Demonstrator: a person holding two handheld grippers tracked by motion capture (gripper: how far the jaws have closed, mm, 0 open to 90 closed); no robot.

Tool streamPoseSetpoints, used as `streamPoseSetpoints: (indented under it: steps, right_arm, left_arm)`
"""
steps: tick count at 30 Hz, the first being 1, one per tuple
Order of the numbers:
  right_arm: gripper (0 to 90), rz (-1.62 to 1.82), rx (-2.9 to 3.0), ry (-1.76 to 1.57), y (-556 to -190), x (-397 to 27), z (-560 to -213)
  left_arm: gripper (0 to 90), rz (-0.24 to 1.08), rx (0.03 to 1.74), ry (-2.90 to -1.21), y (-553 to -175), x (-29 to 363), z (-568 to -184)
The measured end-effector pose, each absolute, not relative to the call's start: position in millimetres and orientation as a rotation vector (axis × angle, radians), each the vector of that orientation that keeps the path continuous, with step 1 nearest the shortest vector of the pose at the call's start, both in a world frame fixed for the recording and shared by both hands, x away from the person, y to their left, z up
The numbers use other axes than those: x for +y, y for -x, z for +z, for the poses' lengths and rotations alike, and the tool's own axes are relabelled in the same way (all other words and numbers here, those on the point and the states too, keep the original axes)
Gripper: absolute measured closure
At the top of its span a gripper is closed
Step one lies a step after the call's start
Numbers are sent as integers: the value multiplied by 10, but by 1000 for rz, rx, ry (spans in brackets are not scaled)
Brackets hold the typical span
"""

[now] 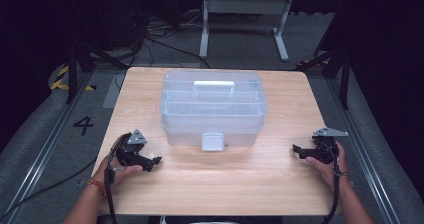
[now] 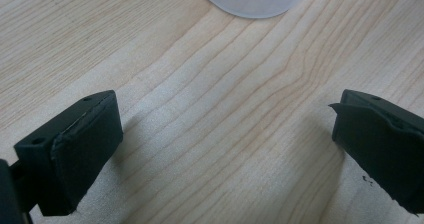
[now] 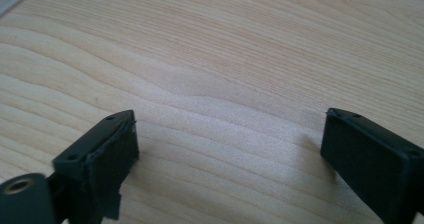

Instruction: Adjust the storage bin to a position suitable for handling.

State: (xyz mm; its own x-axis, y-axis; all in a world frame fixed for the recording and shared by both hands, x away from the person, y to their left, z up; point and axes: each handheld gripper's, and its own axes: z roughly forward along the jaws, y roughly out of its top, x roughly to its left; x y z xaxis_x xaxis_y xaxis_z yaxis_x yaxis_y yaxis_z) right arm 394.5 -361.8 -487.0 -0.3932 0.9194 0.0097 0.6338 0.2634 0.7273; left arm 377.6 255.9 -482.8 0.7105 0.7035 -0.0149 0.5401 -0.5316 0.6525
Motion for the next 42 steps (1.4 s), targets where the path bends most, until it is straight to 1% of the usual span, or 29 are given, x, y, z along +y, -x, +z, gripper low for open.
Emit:
streamPoseSetpoints:
  steps: [2,7,10,12,14,17,23,42]
  right_arm:
    - [149,933,2124,-1396,-3941,-3633,-4868]
    - [159,935,2119,-1387,-3936,-3647,-4866]
    - [180,914,2119,-1366,-3923,-3648,-4851]
    - [214,915,2126,-1358,-3908,-3645,-4839]
    - [201,913,2128,-1350,-3892,-3648,-4830]
    - [211,920,2121,-1343,-3867,-3635,-4803]
    - [201,954,2129,-1316,-3838,-3608,-4740]
    - [179,1006,2092,-1208,-3727,-3509,-4427]
  left_arm:
    - [2,328,938,-2270,-3781,2559,-4830]
    - [3,324,938,-2266,-3787,2556,-4834]
    - [6,331,932,-2272,-3788,2562,-4830]
    - [7,331,931,-2272,-3788,2563,-4830]
    - [8,331,935,-2270,-3785,2562,-4830]
    - [9,331,934,-2270,-3785,2564,-4830]
    - [14,327,926,-2278,-3781,2573,-4823]
    - [19,332,937,-2271,-3763,2573,-4824]
